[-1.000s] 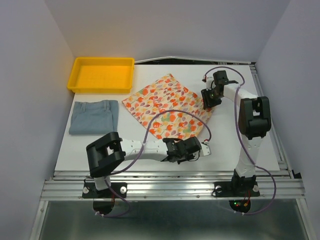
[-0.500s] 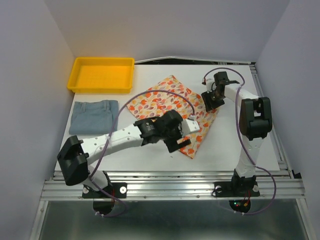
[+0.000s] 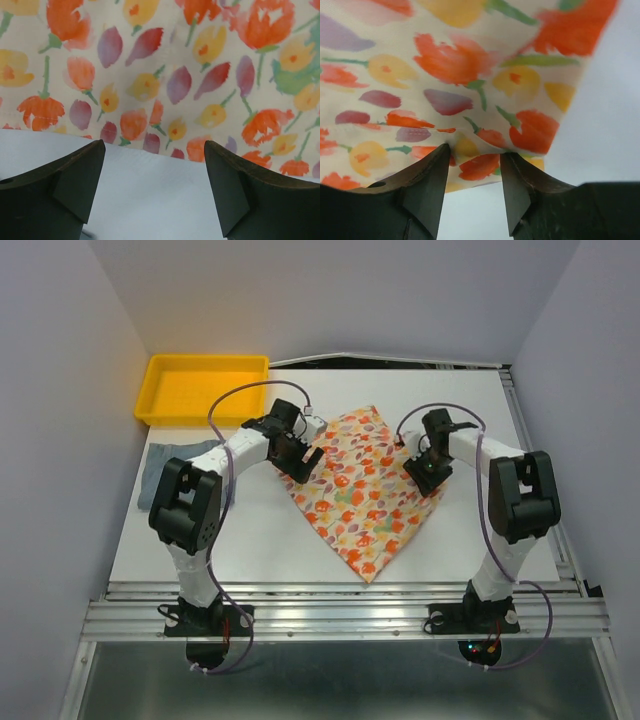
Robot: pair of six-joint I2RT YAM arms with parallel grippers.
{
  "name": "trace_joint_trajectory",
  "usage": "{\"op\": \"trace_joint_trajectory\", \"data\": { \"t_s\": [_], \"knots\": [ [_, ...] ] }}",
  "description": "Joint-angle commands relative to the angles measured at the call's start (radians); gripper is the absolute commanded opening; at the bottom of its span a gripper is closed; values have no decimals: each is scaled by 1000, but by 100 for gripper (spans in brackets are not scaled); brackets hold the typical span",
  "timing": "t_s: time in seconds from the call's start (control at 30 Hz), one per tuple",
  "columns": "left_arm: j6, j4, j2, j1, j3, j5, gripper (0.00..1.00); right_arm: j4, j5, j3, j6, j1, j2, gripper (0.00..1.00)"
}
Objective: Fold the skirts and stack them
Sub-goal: Flatten the skirt out
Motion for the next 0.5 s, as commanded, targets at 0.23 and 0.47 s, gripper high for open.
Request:
{"op": "trace_joint_trajectory", "data": {
  "t_s": [0.23, 0.47],
  "knots": [
    [37, -34, 280, 32, 307, 32, 85, -577, -571, 44, -126, 245, -25, 61],
    [92, -81, 421, 35, 459, 69, 82, -455, -667, 211, 29, 234, -68, 57]
  ]
}}
